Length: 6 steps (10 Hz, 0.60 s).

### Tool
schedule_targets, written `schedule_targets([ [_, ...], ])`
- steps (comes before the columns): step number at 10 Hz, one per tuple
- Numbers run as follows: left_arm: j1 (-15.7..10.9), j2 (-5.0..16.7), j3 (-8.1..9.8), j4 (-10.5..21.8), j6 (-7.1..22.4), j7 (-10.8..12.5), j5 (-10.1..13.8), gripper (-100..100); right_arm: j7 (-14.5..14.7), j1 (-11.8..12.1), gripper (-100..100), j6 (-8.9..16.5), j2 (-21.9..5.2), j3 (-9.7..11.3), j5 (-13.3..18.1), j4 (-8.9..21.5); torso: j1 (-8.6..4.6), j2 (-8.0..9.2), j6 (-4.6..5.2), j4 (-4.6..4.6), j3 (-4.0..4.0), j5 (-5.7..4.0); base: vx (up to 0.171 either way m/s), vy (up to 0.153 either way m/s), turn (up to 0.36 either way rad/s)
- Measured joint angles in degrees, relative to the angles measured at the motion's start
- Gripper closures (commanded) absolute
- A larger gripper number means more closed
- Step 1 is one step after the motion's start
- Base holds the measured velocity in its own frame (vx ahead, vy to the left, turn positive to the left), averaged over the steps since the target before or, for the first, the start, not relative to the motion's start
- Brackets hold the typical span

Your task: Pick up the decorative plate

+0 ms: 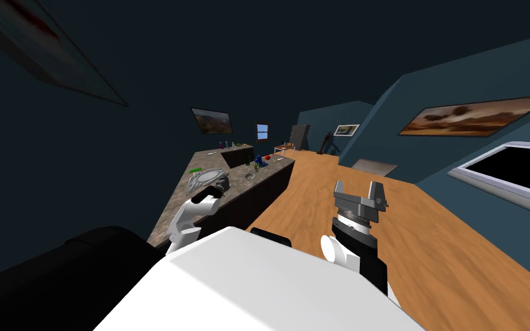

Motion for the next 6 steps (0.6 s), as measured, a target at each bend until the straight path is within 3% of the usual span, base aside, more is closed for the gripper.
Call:
schedule_targets([
  [6,-1.07,-0.7,2.79,0.52,8.97,1.2,1.85,-100,0.0,-0.01,0,0.0,0.0,0.0,0.0,0.0,-0.01,-0.09,0.04,-0.02,-0.05,-0.01,0.012,0.021,-0.121],
])
